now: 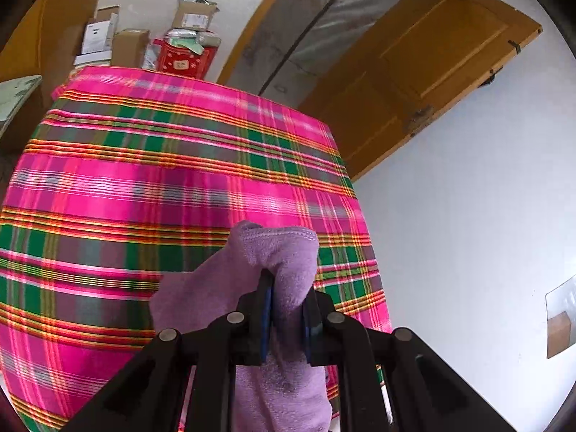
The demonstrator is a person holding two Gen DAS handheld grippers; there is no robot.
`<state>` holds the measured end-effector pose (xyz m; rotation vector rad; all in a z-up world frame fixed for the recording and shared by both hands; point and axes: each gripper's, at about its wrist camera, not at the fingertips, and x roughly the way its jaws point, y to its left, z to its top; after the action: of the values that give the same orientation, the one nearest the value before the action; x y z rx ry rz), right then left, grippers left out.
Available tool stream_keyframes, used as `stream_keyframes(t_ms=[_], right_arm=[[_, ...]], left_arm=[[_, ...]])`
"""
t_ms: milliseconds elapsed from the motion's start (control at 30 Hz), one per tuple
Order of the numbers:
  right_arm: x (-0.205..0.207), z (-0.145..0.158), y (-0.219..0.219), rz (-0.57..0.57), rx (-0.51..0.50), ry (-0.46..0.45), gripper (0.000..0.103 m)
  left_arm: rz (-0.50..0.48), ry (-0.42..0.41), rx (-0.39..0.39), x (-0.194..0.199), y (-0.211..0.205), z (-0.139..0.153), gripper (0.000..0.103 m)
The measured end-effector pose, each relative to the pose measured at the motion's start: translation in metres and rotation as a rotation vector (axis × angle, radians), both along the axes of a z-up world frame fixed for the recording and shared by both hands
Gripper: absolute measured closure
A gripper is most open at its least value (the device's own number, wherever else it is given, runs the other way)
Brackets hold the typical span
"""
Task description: Fold clothes
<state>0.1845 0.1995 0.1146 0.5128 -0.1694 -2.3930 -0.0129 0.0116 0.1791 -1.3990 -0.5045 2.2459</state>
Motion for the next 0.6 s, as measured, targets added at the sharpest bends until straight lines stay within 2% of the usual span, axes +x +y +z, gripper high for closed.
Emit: stream_keyframes(t_ms=[333,600], right_arm=[[0.0,-0.017,0.054,-0.106,-0.042,-0.076,0.089],[-0.007,-0.046,0.086,-0.194,-0.051,-0.176,0.089]], left_arm=[[-0.083,-0.059,-0.017,-0.012,0.065,-0.029,0.089],[-0.133,-0.154,-0.061,-0.03,0.109,-0.075,0.089]])
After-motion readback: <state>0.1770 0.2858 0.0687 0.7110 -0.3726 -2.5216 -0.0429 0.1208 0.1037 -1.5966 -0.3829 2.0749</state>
